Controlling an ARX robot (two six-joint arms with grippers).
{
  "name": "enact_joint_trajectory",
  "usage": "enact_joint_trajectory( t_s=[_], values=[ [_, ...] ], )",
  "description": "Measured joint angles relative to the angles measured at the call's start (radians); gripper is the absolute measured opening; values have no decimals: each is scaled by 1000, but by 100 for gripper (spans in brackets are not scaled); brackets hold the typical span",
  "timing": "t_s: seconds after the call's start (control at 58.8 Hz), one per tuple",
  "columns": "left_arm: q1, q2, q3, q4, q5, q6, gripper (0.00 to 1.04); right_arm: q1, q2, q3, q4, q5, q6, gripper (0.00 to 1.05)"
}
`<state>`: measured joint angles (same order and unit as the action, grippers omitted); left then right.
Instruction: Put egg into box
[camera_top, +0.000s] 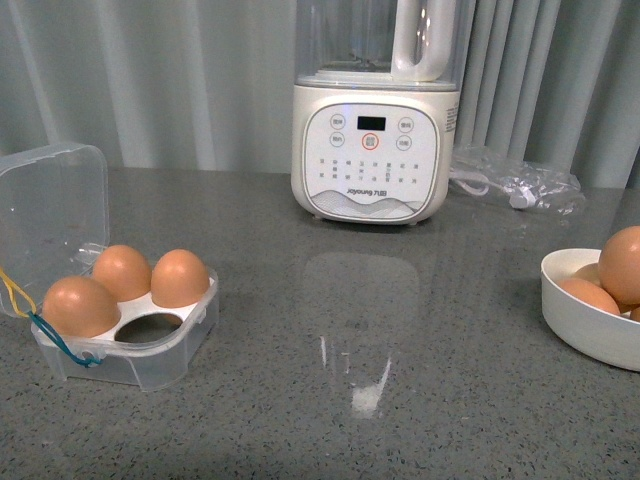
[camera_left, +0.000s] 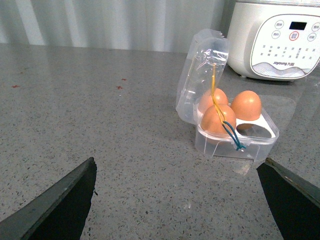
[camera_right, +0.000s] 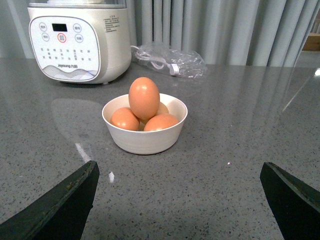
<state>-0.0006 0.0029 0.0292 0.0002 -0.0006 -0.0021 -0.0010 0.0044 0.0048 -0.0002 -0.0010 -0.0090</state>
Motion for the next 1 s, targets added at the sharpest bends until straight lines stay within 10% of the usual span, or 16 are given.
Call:
enact_joint_trajectory(
  t_s=[1.003],
  values=[
    [0, 0, 0, 0, 0, 0, 98, 0, 0, 0, 0, 0, 0, 98]
  ],
)
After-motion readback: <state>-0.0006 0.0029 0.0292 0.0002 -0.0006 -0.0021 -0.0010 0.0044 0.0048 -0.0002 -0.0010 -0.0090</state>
